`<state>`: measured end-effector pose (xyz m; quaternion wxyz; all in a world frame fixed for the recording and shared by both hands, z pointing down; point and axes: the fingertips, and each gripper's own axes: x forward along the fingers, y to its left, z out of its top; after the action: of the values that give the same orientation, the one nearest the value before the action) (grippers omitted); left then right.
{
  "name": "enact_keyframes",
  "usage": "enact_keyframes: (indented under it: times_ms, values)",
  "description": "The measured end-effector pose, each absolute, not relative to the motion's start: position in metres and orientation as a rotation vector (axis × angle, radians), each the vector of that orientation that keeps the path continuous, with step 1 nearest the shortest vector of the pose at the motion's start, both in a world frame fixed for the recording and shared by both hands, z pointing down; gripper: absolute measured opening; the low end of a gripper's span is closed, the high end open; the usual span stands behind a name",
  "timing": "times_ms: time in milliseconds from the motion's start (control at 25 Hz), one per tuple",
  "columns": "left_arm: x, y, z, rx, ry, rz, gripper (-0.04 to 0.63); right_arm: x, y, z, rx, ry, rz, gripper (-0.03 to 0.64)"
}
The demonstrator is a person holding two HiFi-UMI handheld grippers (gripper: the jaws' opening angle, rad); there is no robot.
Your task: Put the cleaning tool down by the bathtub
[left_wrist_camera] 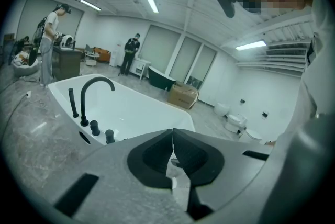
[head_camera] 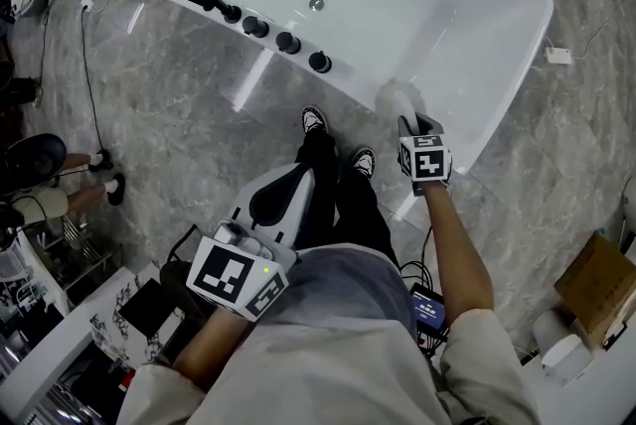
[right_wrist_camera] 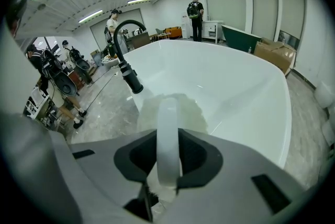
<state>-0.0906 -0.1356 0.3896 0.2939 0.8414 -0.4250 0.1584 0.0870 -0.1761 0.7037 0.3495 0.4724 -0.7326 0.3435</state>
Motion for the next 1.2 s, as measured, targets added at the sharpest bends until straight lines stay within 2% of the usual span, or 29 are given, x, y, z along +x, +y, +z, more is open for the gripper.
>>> enact_keyframes:
  times_ms: [920,1200]
  values:
    - [-0.098,-0.137,0.392,2.238,-1.117,0.436,0.009,0.079,-0.183,0.717,1.25,-1.888,0.895,0.081]
    - [-0.097,-0.134,0.392,2.238,-1.118,0.43,0.009,0.083,-0.176,0.718,1.236,-1.878,0.924,0.132]
